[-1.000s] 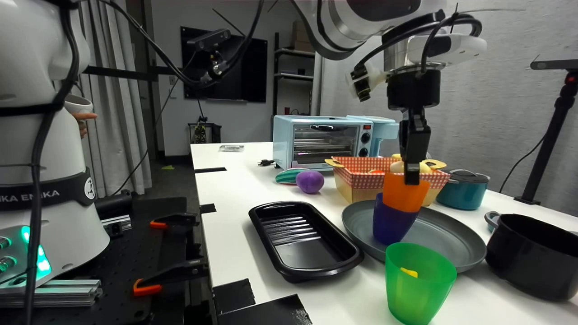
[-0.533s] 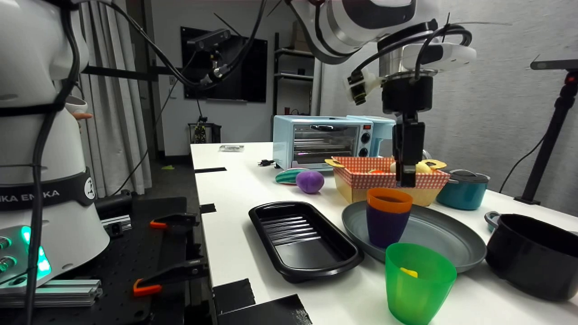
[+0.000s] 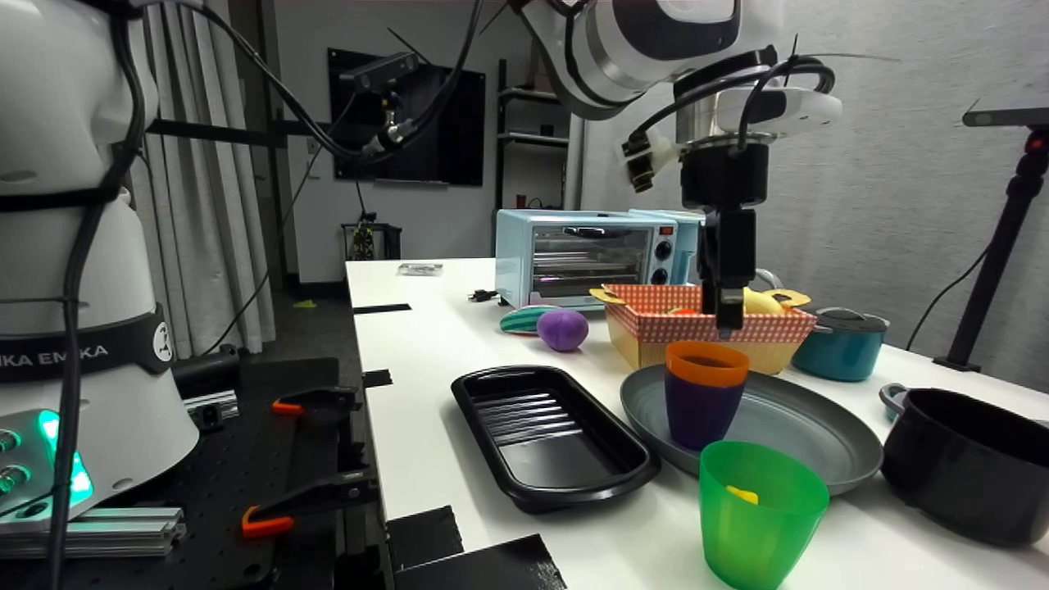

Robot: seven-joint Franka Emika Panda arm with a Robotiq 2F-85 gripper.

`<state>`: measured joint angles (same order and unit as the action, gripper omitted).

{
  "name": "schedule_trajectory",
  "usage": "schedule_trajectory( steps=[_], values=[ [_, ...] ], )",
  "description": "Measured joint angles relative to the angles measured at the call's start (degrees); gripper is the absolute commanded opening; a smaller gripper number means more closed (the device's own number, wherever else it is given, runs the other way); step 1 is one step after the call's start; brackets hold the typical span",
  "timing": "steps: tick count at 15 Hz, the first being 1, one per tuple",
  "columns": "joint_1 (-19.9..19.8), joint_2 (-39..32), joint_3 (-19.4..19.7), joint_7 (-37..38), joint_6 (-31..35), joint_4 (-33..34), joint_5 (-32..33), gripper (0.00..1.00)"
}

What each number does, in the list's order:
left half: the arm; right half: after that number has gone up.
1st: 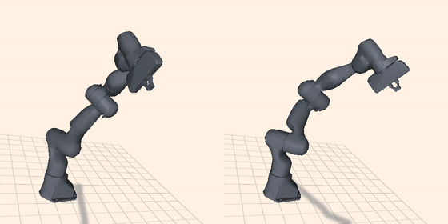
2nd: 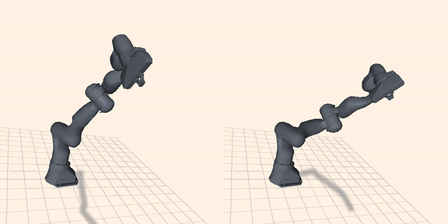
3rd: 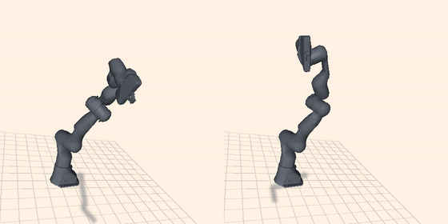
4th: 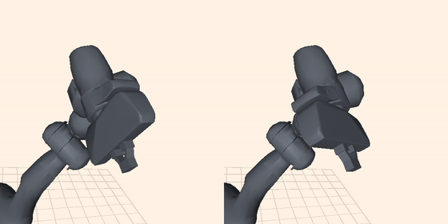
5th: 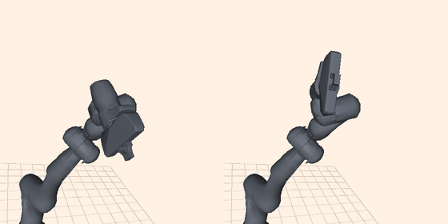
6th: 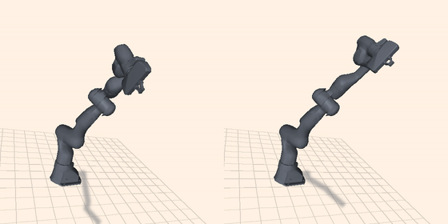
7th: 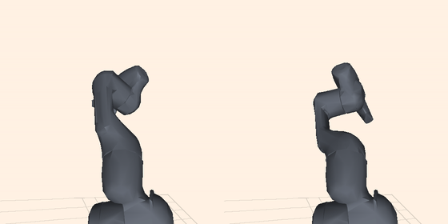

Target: Move the orange cup and put it in the blue cup

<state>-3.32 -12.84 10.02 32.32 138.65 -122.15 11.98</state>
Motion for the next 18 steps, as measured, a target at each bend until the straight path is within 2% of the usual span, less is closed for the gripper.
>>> schedule_trajectory(
  steps=[8, 18],
  values=[
    [0.34, 0.84, 0.0, 0.0, -1.79, -2.66, 0.14, 1.0],
    [0.37, 1.47, -0.12, 0.0, -3.56, -2.86, 0.11, 1.0]
  ],
)
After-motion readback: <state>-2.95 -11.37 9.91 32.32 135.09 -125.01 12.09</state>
